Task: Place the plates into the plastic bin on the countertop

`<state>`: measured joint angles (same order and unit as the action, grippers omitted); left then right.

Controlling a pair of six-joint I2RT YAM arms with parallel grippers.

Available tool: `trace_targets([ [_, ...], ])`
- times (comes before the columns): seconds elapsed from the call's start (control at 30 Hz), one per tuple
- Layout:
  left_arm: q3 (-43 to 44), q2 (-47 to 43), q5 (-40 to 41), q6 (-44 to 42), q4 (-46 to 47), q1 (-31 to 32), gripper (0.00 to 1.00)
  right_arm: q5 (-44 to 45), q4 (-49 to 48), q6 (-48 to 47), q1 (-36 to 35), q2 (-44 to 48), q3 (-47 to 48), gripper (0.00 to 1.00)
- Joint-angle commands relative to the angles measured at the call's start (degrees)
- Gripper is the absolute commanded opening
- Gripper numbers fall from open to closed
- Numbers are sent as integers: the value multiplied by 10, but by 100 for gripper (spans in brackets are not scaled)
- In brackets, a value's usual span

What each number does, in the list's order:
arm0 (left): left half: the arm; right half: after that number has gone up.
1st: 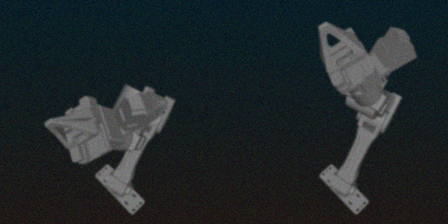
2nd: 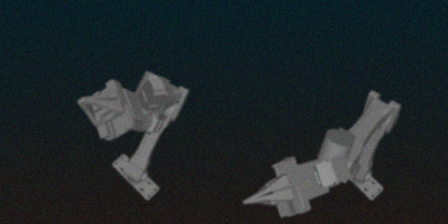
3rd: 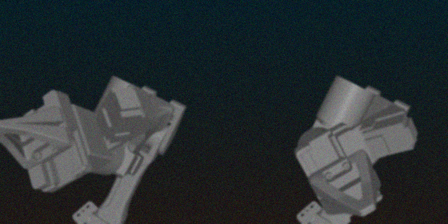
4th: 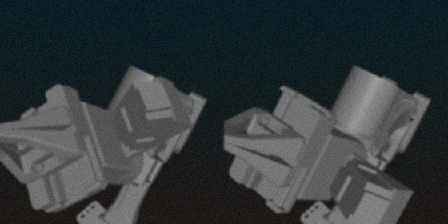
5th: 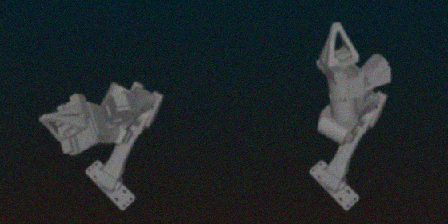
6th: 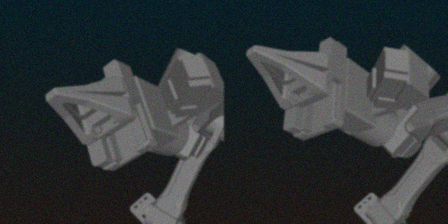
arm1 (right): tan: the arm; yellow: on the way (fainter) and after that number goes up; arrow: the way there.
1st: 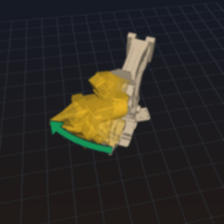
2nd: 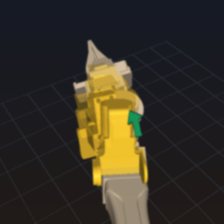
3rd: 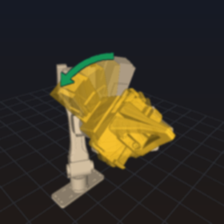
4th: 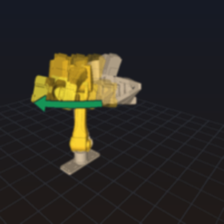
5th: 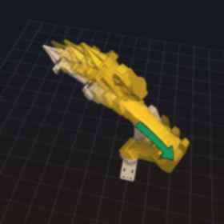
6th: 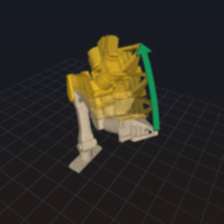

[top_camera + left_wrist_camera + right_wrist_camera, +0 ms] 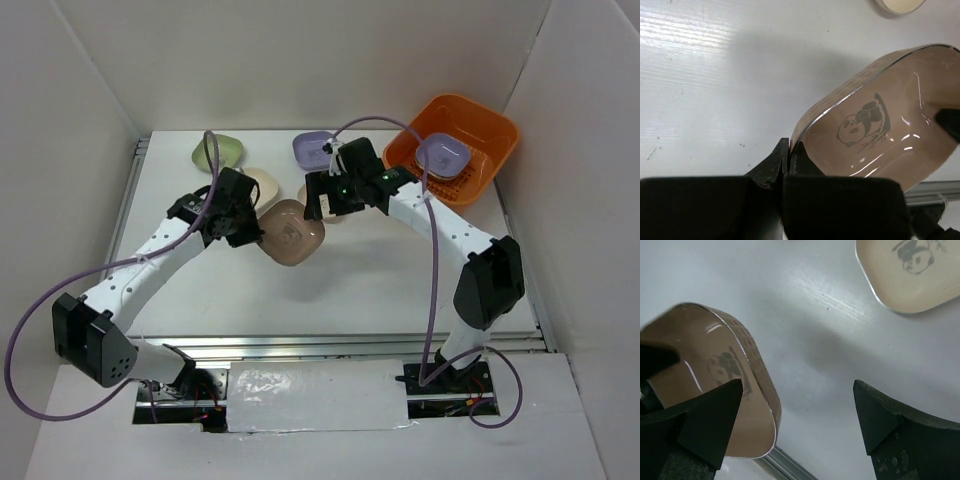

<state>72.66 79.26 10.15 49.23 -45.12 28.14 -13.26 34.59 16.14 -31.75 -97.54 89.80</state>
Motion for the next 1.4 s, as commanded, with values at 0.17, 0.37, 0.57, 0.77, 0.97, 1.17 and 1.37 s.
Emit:
trace_targets([
  [0.17, 71, 18, -95, -82, -43, -6, 0, -8, -27, -30, -60, -12, -30, 72],
  [0.37, 157, 54, -60, -61, -130, -7, 84, 126, -37, 1, -100, -11, -31, 0],
  [0.57, 279, 1, 124, 57, -249, -33, 99, 257, 57, 89, -26, -16, 61, 0],
  [0.77, 223, -113, 133, 38, -158, -103, 99, 283, 108, 168, 135, 6, 164, 0],
  [0.97, 122, -85, 29, -24, -87, -144, 99, 244, 117, 180, 351, -91, 289, 0],
  [1.17, 10, -65, -119, -55, 25, -186, 99, 199, 118, 165, 436, -260, 439, 0],
  [1.37, -66, -46, -178, -98, 79, -232, 99, 169, 59, 152, 460, -309, 421, 0],
])
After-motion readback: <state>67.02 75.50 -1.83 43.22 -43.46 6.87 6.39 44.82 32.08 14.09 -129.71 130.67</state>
